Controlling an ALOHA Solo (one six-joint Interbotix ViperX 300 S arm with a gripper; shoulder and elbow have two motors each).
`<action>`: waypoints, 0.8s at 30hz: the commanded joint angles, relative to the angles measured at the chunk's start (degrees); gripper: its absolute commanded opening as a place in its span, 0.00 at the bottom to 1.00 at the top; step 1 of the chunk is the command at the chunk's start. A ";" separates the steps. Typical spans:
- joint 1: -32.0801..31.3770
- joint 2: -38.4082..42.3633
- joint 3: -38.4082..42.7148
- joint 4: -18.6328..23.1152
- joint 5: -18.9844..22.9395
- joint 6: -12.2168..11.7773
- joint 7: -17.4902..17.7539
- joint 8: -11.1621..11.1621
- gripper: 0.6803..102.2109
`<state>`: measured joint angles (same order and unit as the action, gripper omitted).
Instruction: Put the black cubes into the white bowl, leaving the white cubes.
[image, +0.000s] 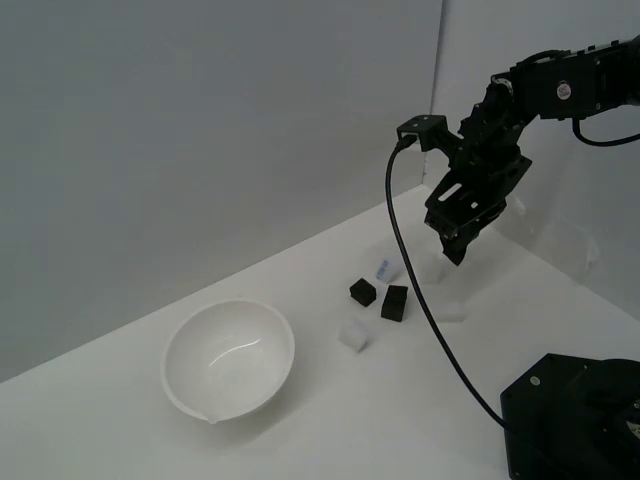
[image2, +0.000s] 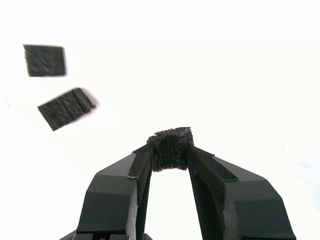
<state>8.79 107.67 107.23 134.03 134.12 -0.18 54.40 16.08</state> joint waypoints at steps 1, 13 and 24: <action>-0.53 4.13 4.48 -1.76 -2.20 -1.58 0.97 0.26 0.26; -13.80 11.07 11.43 -4.22 -4.66 -10.81 1.76 -1.32 0.26; -26.28 5.71 5.98 -12.04 -12.39 -15.82 0.97 -2.64 0.26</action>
<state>-15.82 113.47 113.03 124.01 124.37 -14.33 55.55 13.45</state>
